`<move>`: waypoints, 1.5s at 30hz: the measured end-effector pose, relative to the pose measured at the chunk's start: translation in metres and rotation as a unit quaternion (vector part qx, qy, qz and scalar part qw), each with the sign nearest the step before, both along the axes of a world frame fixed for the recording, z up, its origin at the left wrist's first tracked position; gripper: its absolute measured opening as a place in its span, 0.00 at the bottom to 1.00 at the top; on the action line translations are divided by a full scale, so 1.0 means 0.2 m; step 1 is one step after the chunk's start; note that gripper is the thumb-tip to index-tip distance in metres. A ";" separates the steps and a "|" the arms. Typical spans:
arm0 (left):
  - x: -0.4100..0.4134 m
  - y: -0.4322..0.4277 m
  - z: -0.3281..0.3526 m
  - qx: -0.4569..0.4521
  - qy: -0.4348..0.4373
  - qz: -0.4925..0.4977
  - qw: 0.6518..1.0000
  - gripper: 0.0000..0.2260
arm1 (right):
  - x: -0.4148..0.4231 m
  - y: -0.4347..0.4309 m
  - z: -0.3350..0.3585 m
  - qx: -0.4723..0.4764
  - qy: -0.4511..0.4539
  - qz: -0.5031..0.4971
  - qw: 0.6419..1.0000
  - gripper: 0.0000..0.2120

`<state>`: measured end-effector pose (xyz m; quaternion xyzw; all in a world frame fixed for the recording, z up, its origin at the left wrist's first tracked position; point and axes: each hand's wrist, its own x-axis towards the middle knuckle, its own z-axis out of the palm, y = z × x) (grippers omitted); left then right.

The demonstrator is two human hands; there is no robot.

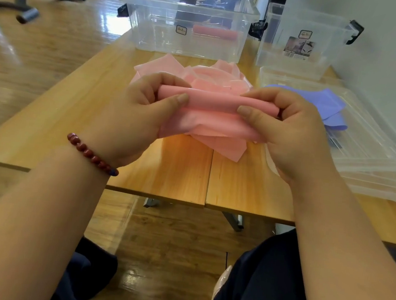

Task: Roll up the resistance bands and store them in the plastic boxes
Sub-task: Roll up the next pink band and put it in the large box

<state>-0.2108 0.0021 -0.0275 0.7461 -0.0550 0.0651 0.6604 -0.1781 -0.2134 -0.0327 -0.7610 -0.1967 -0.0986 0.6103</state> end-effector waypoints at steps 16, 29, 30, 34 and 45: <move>-0.02 0.01 0.01 -0.034 0.001 0.004 0.999 0.05 | 0.00 0.00 0.00 0.052 0.012 0.043 0.998 0.09; -0.03 0.01 0.01 0.007 -0.022 0.010 1.000 0.13 | 0.00 0.01 0.01 0.038 0.030 0.045 0.998 0.06; -0.03 0.01 0.01 0.012 -0.020 0.015 1.000 0.12 | 0.01 0.01 0.01 0.037 0.028 0.042 0.998 0.07; -0.02 0.02 0.01 -0.021 0.002 -0.006 1.000 0.12 | 0.01 0.00 0.01 0.030 -0.001 0.035 0.999 0.09; -0.01 0.03 0.01 -0.036 0.012 -0.009 0.999 0.09 | 0.01 -0.02 0.00 0.031 0.018 0.082 0.996 0.11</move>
